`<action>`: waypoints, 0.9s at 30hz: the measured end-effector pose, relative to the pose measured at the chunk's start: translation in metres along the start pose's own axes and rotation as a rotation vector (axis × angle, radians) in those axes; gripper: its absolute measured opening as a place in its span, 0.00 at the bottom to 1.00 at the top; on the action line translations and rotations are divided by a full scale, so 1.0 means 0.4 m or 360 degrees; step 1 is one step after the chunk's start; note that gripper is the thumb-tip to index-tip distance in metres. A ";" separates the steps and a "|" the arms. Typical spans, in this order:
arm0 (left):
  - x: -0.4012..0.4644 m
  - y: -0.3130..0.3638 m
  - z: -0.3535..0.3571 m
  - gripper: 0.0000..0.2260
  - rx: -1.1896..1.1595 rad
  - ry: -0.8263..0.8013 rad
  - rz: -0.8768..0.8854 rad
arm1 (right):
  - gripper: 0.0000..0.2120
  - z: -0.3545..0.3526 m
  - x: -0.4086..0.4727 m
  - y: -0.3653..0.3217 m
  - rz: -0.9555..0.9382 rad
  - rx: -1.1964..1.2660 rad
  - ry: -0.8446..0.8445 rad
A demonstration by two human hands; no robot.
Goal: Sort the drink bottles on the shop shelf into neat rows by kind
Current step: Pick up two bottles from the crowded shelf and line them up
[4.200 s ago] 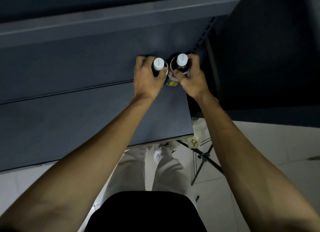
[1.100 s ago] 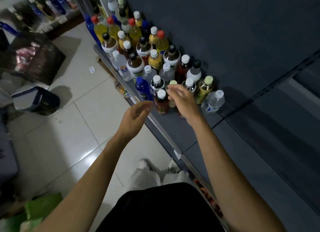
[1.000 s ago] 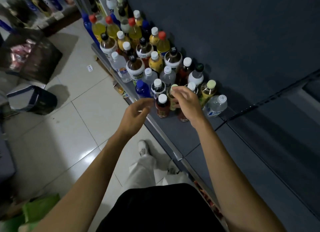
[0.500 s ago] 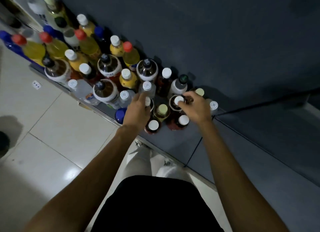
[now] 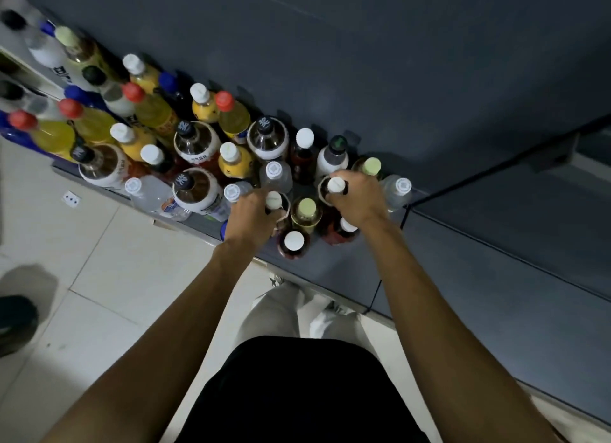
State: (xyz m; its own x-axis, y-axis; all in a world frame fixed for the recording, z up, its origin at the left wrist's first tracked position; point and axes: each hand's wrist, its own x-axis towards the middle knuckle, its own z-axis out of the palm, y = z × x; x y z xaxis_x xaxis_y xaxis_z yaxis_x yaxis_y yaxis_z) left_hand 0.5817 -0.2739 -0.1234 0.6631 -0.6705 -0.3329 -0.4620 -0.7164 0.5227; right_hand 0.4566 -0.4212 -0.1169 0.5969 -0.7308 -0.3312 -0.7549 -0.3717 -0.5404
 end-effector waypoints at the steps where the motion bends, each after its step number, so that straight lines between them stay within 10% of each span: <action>1: -0.004 0.003 -0.002 0.14 0.0021 0.0017 -0.0002 | 0.11 -0.006 -0.007 -0.010 -0.0020 -0.0029 0.0025; 19: -0.202 0.206 -0.223 0.13 -0.0168 0.0881 0.0352 | 0.10 -0.228 -0.248 -0.088 -0.0716 0.0727 0.0572; 27: -0.244 0.319 -0.300 0.09 -0.0750 0.0751 0.0844 | 0.12 -0.285 -0.354 -0.121 -0.0551 0.1387 0.1004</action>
State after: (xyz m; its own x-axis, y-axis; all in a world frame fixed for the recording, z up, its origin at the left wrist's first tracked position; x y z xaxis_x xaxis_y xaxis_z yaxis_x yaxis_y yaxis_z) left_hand 0.5285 -0.2766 0.0698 0.6524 -0.6691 0.3559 -0.5571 -0.1050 0.8238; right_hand 0.3775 -0.3649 0.0443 0.3067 -0.9163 0.2576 0.0189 -0.2647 -0.9641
